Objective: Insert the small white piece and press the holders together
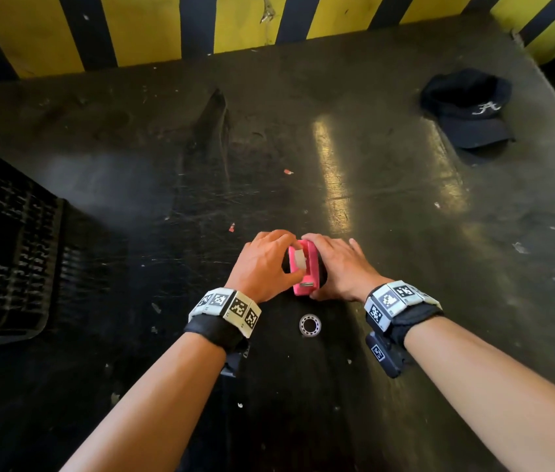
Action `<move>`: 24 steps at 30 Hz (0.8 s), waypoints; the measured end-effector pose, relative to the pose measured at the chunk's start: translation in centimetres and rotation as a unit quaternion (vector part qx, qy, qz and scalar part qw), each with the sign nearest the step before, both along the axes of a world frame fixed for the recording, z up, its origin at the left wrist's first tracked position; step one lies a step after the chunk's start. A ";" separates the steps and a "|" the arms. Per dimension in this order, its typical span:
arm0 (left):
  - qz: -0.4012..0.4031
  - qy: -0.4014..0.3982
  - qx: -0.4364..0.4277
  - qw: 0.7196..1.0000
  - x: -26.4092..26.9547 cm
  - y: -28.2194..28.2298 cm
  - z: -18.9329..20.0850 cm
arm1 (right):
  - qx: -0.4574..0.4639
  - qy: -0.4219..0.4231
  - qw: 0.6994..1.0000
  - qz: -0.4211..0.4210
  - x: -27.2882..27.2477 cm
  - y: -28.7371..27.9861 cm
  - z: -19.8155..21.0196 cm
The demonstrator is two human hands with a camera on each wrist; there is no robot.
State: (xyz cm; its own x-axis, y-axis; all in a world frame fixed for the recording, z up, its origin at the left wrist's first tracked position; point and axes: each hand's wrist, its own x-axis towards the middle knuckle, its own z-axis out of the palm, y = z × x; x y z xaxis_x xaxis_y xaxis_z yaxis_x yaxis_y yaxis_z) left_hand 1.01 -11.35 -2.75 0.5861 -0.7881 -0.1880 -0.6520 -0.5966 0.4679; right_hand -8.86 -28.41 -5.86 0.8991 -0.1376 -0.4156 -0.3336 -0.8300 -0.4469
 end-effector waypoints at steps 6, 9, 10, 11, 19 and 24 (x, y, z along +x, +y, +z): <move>0.042 0.006 -0.039 0.998 0.9 1.9 0.6 | -0.009 0.030 0.999 -0.003 1.4 -0.4 -1.9; 0.055 0.019 -0.035 0.998 1.1 2.8 0.2 | -0.007 0.031 0.999 -0.001 1.6 -0.4 -2.5; 0.059 0.026 -0.035 0.997 1.1 2.9 0.1 | -0.008 0.031 0.999 -0.002 1.6 -0.4 -2.7; 0.064 0.035 -0.038 0.997 1.1 3.1 -0.1 | -0.009 0.033 0.999 -0.003 1.6 -0.4 -2.8; 0.118 0.129 -0.096 0.980 0.8 4.2 -0.6 | 0.108 -0.147 0.978 -0.100 1.4 0.4 -0.3; 0.114 0.130 -0.097 0.980 0.1 5.0 -0.4 | 0.199 -0.129 0.965 -0.107 1.0 2.1 2.0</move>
State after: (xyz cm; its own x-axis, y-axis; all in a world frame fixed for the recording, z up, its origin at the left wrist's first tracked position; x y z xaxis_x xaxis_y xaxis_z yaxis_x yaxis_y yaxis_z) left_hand 1.07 -6.32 -3.13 0.7029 -0.6779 -0.2151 -0.3552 -0.5967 0.7196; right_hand -7.82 -26.32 -3.90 0.9486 -0.2067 -0.2395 -0.3128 -0.4992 -0.8081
